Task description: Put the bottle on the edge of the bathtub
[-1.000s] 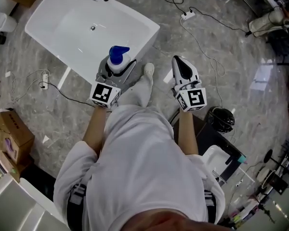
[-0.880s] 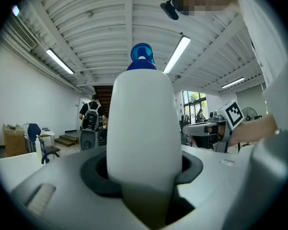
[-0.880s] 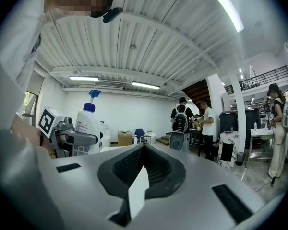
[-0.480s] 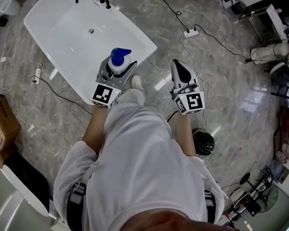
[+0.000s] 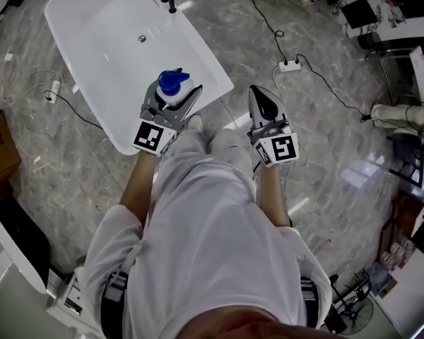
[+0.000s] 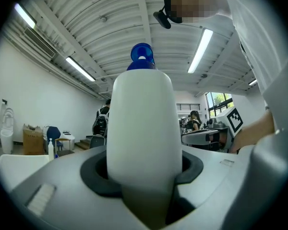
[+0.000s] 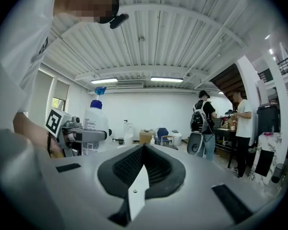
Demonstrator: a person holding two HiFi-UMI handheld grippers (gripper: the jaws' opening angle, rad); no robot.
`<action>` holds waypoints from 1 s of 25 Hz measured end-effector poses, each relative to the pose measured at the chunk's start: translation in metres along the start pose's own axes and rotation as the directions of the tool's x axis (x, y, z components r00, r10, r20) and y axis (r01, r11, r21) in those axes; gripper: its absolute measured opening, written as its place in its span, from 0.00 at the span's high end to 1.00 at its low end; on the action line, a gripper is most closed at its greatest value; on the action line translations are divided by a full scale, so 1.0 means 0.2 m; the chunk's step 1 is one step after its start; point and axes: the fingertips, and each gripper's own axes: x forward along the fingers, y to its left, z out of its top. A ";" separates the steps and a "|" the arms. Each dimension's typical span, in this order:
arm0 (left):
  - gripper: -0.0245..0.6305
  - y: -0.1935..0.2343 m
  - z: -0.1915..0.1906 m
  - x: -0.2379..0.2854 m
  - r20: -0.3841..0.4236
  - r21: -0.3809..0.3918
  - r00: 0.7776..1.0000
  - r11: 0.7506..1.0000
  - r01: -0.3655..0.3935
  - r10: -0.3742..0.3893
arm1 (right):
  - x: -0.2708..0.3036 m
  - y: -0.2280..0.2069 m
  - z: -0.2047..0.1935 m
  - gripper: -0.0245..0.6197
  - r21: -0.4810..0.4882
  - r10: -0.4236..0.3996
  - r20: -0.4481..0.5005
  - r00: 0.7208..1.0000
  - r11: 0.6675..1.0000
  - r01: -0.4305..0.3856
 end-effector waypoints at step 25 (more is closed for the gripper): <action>0.59 0.39 -0.58 0.68 0.037 0.051 0.970 0.969 -0.243 0.242 | 0.65 -0.48 -0.44 0.96 -0.065 0.323 0.061 0.944 0.945 -0.319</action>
